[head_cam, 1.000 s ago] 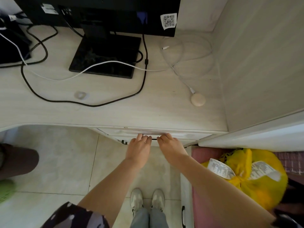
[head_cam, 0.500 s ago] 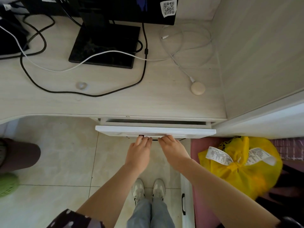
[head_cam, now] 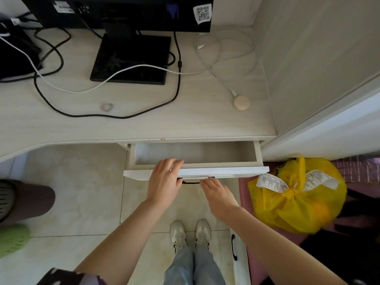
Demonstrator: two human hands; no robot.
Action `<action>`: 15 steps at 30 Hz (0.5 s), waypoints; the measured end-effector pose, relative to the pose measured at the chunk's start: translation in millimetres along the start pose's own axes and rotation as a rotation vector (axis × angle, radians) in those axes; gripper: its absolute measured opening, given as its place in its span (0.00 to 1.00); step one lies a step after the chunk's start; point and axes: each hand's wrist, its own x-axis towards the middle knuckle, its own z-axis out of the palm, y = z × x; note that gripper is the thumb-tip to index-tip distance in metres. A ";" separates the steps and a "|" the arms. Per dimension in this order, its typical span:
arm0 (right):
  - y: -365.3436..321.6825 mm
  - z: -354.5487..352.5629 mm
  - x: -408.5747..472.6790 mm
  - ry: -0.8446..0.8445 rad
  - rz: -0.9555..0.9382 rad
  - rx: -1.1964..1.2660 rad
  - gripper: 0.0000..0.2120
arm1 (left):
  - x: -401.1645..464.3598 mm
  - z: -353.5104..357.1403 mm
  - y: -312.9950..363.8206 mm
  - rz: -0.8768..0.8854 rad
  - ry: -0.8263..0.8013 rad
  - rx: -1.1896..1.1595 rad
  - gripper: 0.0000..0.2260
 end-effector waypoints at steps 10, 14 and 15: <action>-9.0 -22.0 -10.0 0.071 0.535 1.121 0.19 | -10.0 10.2 -12.1 0.048 -0.033 0.076 0.22; 4.5 -47.9 -9.1 0.128 0.936 2.028 0.17 | -9.7 7.2 -11.4 0.052 -0.070 0.056 0.22; 8.1 -50.1 -8.3 0.157 0.976 2.093 0.17 | -10.3 6.5 -11.2 0.054 -0.082 0.054 0.22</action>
